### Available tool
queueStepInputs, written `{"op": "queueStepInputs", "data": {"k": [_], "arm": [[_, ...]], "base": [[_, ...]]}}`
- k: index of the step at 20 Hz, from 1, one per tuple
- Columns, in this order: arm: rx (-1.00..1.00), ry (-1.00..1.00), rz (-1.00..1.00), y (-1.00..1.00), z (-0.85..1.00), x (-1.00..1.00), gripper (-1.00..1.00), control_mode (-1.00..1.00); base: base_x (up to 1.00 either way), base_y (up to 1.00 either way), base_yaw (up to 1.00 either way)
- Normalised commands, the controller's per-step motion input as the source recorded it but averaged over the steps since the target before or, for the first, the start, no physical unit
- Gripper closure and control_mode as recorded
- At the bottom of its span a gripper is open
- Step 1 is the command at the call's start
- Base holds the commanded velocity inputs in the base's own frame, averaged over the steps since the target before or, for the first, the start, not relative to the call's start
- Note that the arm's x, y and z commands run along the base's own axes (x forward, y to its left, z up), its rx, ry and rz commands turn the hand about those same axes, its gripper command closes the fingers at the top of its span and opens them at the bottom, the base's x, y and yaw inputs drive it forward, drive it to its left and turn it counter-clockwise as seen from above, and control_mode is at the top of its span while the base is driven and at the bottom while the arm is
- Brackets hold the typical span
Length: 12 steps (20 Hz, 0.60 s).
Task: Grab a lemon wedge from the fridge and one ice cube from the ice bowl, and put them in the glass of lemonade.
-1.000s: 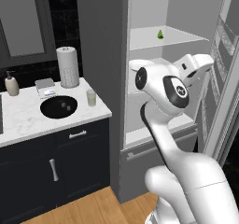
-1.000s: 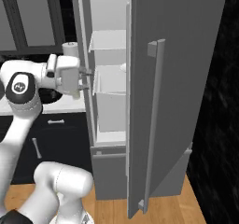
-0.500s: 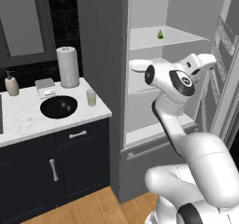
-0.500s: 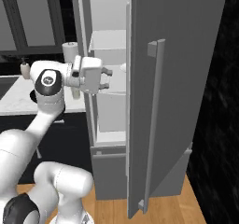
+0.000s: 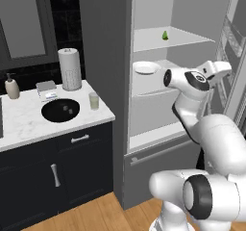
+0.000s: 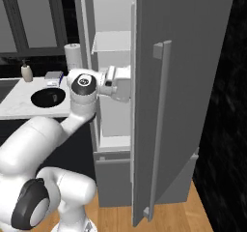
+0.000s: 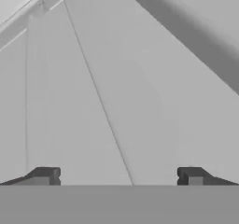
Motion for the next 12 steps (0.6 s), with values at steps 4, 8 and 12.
{"op": "queueStepInputs", "data": {"k": [4,8,12], "arm": [[0.01,0.0,-0.2,-1.0,-0.3,0.0,-1.0,-1.0],[0.02,0.0,-0.2,-1.0,-0.28,0.0,-1.0,-1.0],[0.01,0.0,-0.2,-1.0,-0.24,0.0,-1.0,-1.0]], "base": [[0.0,0.0,0.0],[0.0,0.0,0.0],[0.0,0.0,0.0]]}}
